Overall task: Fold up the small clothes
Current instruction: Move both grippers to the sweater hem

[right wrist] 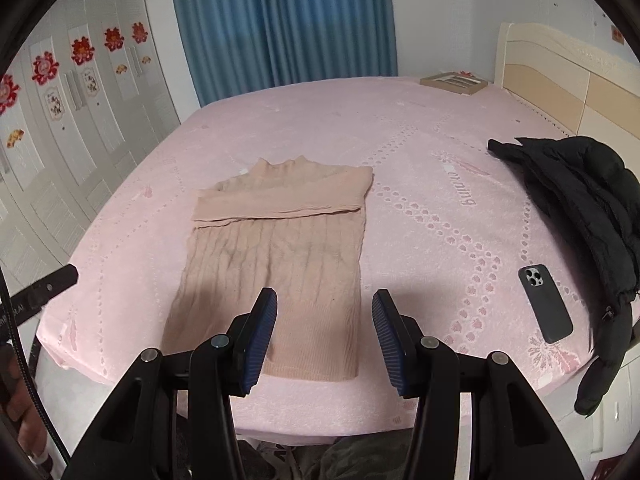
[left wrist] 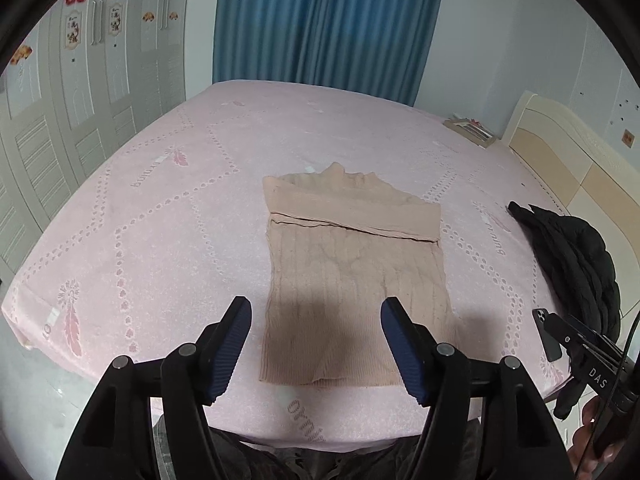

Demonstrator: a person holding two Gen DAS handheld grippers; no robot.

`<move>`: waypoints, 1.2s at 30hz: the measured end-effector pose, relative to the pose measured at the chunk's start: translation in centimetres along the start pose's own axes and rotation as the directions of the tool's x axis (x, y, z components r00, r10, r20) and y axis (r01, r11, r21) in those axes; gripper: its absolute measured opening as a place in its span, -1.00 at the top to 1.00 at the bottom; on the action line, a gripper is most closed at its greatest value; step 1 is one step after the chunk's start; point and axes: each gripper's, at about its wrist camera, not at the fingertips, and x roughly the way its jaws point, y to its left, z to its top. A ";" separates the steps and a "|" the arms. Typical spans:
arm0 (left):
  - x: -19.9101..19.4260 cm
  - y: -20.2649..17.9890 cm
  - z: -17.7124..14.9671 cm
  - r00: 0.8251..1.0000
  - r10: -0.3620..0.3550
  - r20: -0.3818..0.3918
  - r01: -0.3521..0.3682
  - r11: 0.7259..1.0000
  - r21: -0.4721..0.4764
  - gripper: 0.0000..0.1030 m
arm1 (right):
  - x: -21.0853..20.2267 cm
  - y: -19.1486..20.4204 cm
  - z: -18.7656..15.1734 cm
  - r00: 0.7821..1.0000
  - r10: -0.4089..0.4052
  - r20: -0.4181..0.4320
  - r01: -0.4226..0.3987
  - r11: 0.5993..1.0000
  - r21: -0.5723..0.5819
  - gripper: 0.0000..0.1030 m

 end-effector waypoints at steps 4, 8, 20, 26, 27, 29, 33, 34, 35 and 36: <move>0.4 0.0 0.1 1.000 -0.004 -0.003 0.004 1.000 0.004 -0.28 | 0.1 -0.2 -0.2 1.000 -0.006 0.003 0.006 1.000 0.000 0.05; 1.7 0.2 0.1 1.000 -0.009 -0.020 0.009 1.000 0.000 -0.28 | 1.0 -0.8 -0.3 1.000 -0.007 -0.009 0.007 1.000 0.006 0.05; 9.8 3.1 -2.5 0.985 -0.040 -0.168 0.031 0.998 -0.054 -0.25 | 8.4 -2.5 -2.3 0.995 0.015 -0.102 -0.013 1.000 0.020 0.05; 14.4 5.6 -5.7 0.965 -0.041 -0.259 0.017 0.996 -0.093 -0.25 | 12.8 -3.2 -4.9 0.979 0.035 -0.200 -0.033 0.999 0.013 0.05; 15.0 5.9 -6.1 0.961 -0.044 -0.272 0.018 0.995 -0.097 -0.25 | 13.5 -3.2 -5.4 0.977 0.035 -0.212 -0.034 0.999 0.009 0.05; 16.7 6.7 -7.4 0.948 -0.045 -0.316 0.012 0.994 -0.106 -0.25 | 15.1 -3.3 -6.4 0.970 0.050 -0.237 -0.047 0.999 0.017 0.05; 19.0 7.9 -9.4 0.937 -0.063 -0.343 0.016 0.990 -0.139 -0.25 | 18.1 -3.6 -8.1 0.962 0.055 -0.267 -0.041 0.997 0.058 0.05; 18.9 7.8 -9.4 0.945 -0.061 -0.323 0.021 0.992 -0.125 -0.24 | 18.6 -3.6 -8.5 0.963 0.051 -0.264 -0.036 0.997 0.065 0.04; 18.9 7.4 -9.4 0.950 -0.058 -0.306 0.028 0.994 -0.102 -0.23 | 18.9 -3.5 -8.7 0.965 0.045 -0.258 -0.030 0.998 0.064 0.04; 19.0 6.9 -9.4 0.951 -0.054 -0.305 0.033 0.997 -0.075 -0.21 | 19.1 -3.3 -9.0 0.970 0.039 -0.241 -0.025 0.998 0.057 0.04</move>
